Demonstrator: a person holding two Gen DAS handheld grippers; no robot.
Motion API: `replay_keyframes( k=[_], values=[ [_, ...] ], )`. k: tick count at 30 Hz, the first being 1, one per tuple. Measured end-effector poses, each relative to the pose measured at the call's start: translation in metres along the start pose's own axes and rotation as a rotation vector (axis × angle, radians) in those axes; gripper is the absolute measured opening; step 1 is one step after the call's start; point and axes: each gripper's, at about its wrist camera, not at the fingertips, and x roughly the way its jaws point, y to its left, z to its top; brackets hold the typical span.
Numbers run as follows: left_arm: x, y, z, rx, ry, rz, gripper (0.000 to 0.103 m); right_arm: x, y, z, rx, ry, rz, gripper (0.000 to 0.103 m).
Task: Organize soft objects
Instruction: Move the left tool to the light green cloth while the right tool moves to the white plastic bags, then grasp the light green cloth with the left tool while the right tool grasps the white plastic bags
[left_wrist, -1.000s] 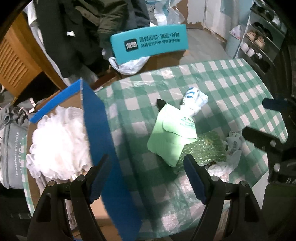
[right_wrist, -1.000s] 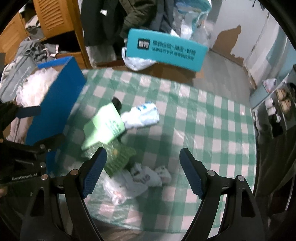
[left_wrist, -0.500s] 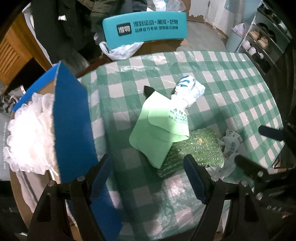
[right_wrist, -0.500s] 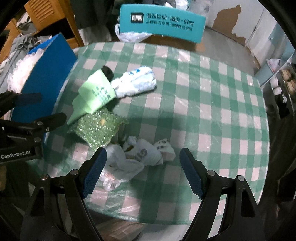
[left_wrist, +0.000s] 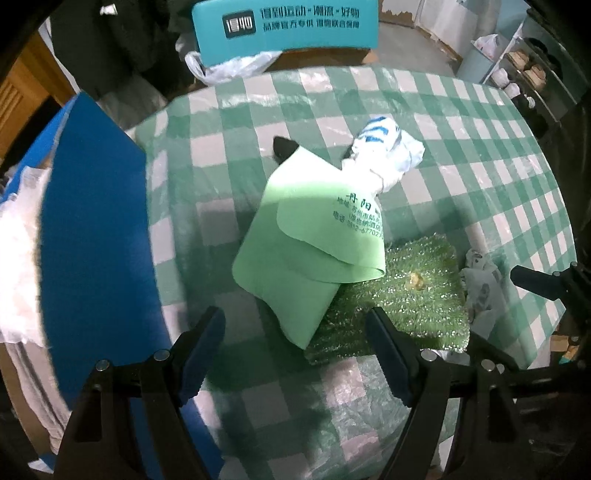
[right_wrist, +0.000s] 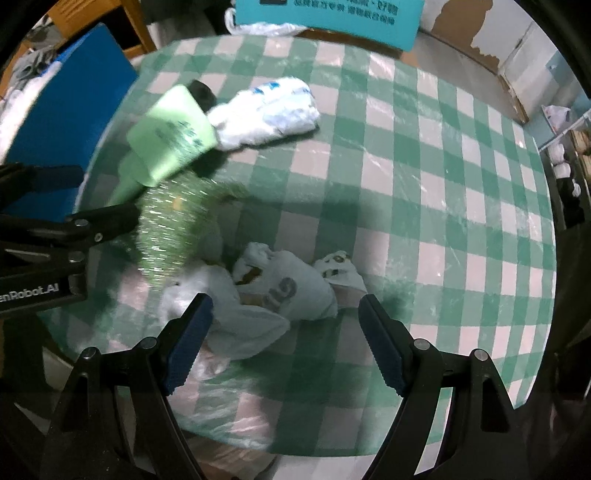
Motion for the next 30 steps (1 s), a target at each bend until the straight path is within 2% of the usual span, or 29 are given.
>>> replay_keyframes(
  k=[7,14,17,30],
  values=[
    [0.009,-0.004,0.005,-0.009,0.013,-0.025,0.081,0.010,-0.021,0.003,0.048,0.016,0.003,0.080],
    [0.020,-0.005,0.012,-0.042,0.038,-0.080,0.082,0.012,-0.045,0.008,0.051,0.001,-0.054,0.080],
    [0.024,-0.008,0.017,-0.038,0.039,-0.087,0.082,0.012,-0.054,0.010,0.055,-0.005,-0.086,0.080],
    [0.030,-0.016,0.032,-0.049,0.040,-0.118,0.082,0.014,-0.103,0.015,0.142,-0.015,-0.102,0.080]
  ],
)
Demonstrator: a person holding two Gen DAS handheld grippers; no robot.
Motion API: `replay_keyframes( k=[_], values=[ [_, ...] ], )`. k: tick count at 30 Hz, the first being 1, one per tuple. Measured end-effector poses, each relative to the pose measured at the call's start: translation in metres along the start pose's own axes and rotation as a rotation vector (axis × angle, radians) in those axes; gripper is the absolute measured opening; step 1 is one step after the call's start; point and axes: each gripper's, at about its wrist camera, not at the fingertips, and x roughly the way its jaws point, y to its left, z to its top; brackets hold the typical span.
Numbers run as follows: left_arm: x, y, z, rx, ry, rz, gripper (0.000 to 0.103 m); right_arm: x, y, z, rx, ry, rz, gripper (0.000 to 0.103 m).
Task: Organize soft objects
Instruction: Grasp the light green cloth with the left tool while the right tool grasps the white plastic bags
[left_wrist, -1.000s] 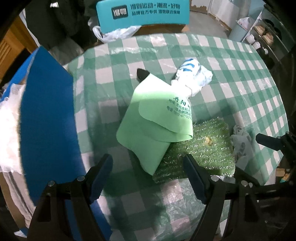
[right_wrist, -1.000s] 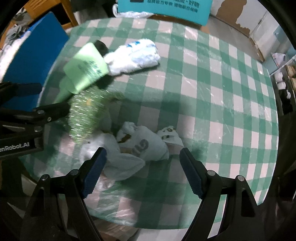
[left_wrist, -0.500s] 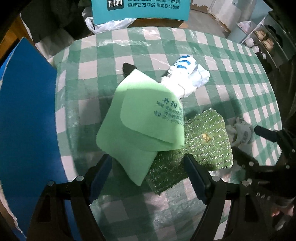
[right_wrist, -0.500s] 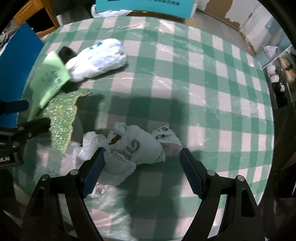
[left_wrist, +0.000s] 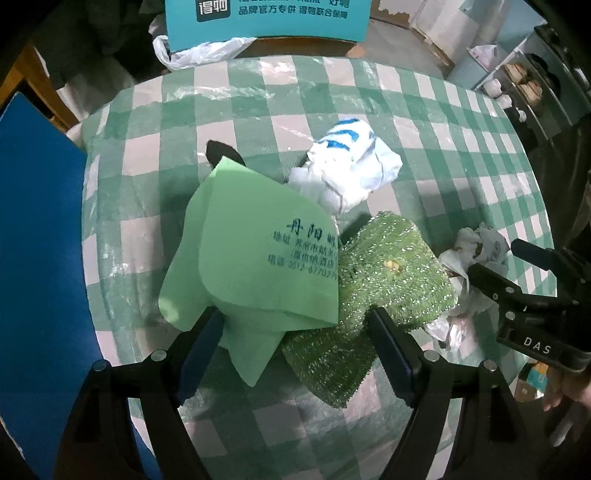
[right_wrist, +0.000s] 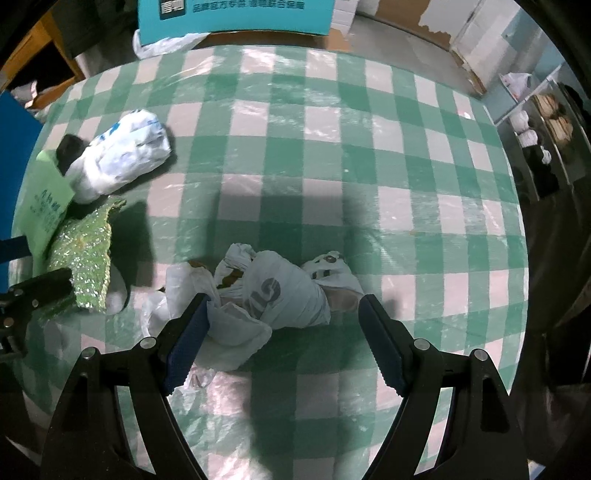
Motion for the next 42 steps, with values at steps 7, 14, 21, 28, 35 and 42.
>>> replay_keyframes(
  k=[7,14,21,28,35,42],
  values=[
    [-0.020,0.000,0.001,0.029,-0.023,0.050,0.082,-0.003,-0.015,0.012,0.052,-0.005,0.024,0.081],
    [-0.039,0.021,-0.001,-0.015,-0.060,0.047,0.082,-0.017,-0.003,0.015,0.107,-0.043,0.065,0.081],
    [-0.027,0.040,-0.001,-0.084,-0.012,-0.035,0.082,-0.007,0.017,0.011,0.120,-0.008,0.061,0.081],
    [-0.014,0.039,0.004,-0.077,-0.001,-0.017,0.082,0.007,0.022,0.017,0.102,0.007,0.027,0.082],
    [0.002,0.032,0.011,-0.055,0.012,-0.002,0.083,0.017,0.024,0.017,0.078,0.015,-0.004,0.082],
    [0.000,0.034,0.008,-0.045,-0.001,-0.017,0.054,0.026,0.030,0.016,0.054,0.025,-0.015,0.081]
  ],
)
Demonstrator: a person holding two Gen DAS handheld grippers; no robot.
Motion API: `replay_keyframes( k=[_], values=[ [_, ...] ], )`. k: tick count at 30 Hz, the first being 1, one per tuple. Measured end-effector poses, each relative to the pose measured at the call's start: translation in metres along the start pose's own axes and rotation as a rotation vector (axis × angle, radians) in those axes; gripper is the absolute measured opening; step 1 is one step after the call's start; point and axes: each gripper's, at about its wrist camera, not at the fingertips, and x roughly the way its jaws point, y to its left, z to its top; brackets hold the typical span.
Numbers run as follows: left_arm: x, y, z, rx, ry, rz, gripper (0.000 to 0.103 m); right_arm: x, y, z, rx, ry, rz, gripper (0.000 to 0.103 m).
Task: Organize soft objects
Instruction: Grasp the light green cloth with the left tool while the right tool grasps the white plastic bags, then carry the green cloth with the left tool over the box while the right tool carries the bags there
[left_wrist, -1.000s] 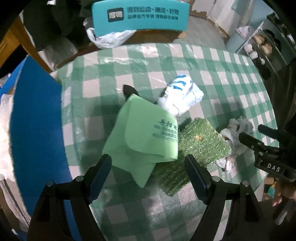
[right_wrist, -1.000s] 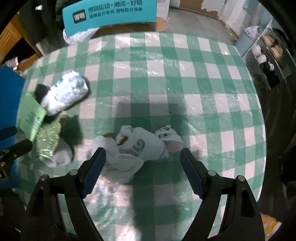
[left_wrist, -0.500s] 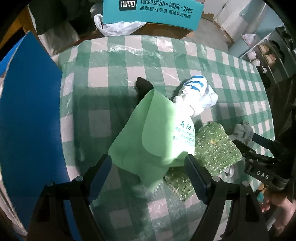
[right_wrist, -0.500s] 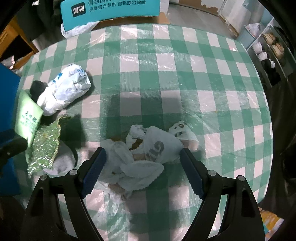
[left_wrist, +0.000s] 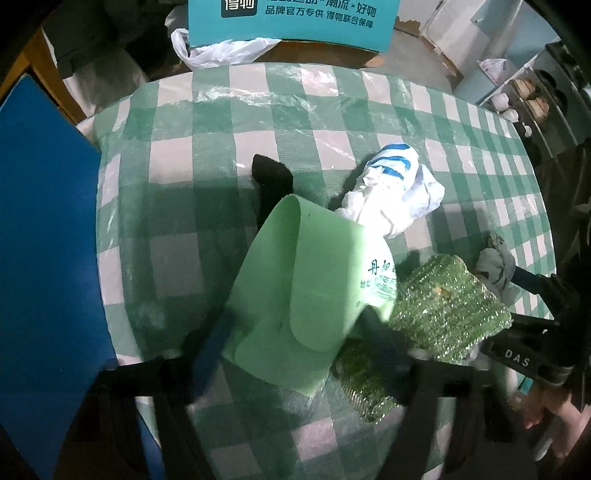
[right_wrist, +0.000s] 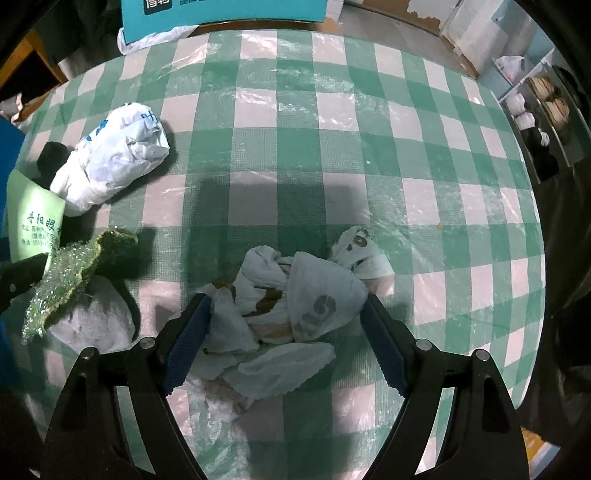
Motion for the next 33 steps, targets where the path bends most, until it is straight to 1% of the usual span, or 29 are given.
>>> replay_keyframes(
  k=[1,2,3,4,5,6,9,13,20,27,31,33],
  values=[
    [-0.001,0.001,-0.001,-0.001,0.005,-0.005,0.049,-0.001,0.001,0.000,-0.006,-0.002,-0.003,0.077],
    [-0.001,0.001,-0.002,-0.001,0.005,-0.008,0.040,-0.001,0.004,0.001,-0.012,-0.003,-0.009,0.075],
    [-0.003,0.001,-0.004,-0.002,0.001,-0.012,0.030,0.000,0.006,0.000,-0.017,-0.005,-0.013,0.071],
    [-0.004,0.001,-0.005,-0.003,-0.002,-0.014,0.025,-0.001,0.008,0.000,-0.022,-0.009,-0.015,0.067],
    [-0.006,0.001,-0.007,-0.005,-0.004,-0.017,0.019,-0.003,0.009,0.000,-0.027,-0.014,-0.014,0.065],
    [-0.007,-0.001,-0.009,-0.004,-0.008,-0.019,0.013,-0.004,0.009,-0.001,-0.031,-0.018,-0.013,0.063],
    [-0.015,-0.003,-0.013,0.008,-0.030,-0.020,0.008,-0.008,0.012,-0.002,-0.039,-0.020,-0.002,0.058],
    [-0.030,-0.004,-0.018,0.023,-0.057,-0.024,0.007,-0.015,0.018,-0.007,-0.043,-0.032,0.012,0.056],
    [-0.055,-0.005,-0.026,0.040,-0.103,-0.017,0.007,-0.044,0.020,-0.010,-0.057,-0.093,0.014,0.056],
    [-0.074,-0.004,-0.031,0.060,-0.157,0.033,0.007,-0.074,0.025,-0.010,-0.088,-0.144,0.026,0.056],
    [-0.083,-0.006,-0.035,0.086,-0.193,0.080,0.007,-0.085,0.029,-0.010,-0.107,-0.172,0.027,0.056],
    [-0.089,-0.007,-0.036,0.095,-0.208,0.091,0.007,-0.094,0.030,-0.008,-0.121,-0.189,0.026,0.056]
  ],
)
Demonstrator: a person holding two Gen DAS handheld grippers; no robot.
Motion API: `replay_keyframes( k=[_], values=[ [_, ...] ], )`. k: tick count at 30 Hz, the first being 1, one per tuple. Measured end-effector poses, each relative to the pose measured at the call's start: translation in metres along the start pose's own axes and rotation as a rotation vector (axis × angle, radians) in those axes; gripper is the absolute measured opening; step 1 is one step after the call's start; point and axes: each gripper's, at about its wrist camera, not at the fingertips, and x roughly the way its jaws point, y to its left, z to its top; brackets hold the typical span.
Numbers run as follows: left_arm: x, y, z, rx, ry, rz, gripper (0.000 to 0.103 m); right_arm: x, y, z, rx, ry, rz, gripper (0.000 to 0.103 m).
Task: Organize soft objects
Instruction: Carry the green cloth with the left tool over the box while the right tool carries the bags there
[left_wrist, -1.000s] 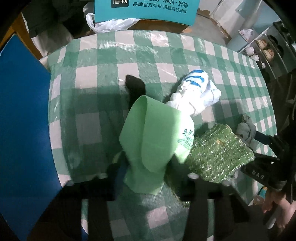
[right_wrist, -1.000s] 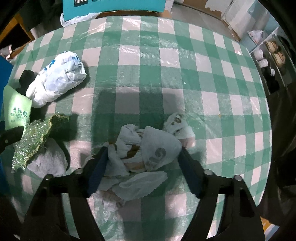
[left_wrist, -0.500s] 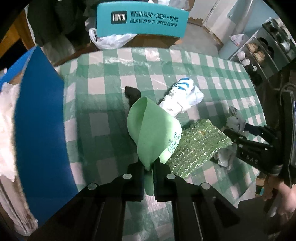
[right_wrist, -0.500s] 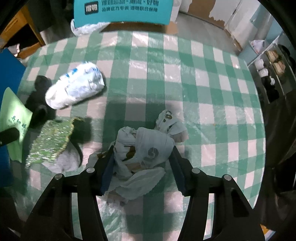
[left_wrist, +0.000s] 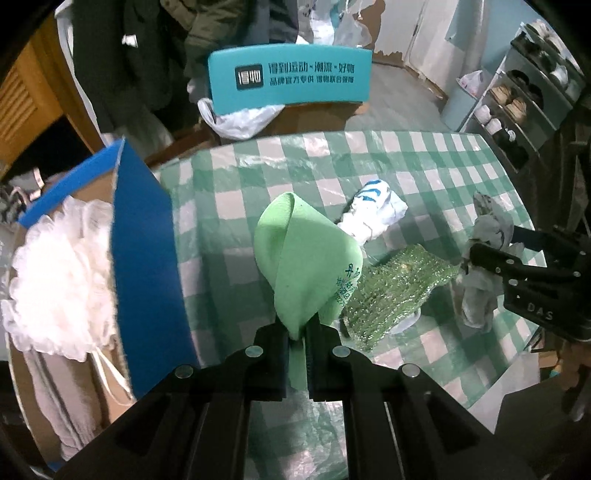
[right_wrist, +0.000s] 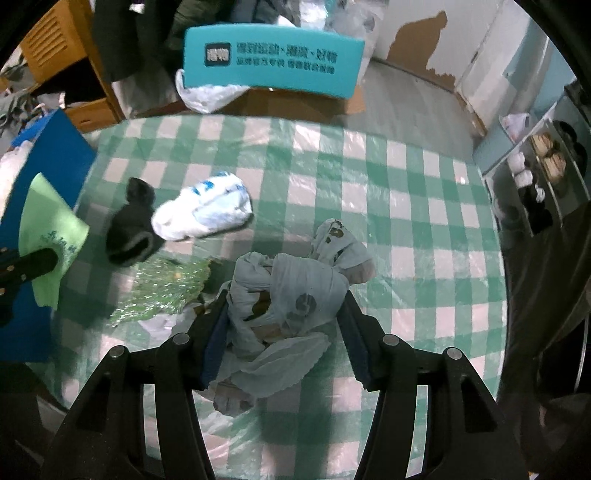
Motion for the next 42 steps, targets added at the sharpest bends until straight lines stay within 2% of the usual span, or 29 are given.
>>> replay_keyframes(
  k=[13,20,42],
  values=[
    [-0.038,-0.005,-0.001,0.044,-0.098,0.065,0.007,-0.053,0.014,0.005,-0.040,-0.109,0.048,0.056],
    [-0.053,-0.002,-0.001,0.043,-0.124,0.071,0.007,-0.075,0.026,0.012,-0.069,-0.154,0.079,0.056],
    [-0.087,0.031,-0.004,0.008,-0.194,0.117,0.007,-0.099,0.077,0.032,-0.165,-0.206,0.171,0.056]
  ],
)
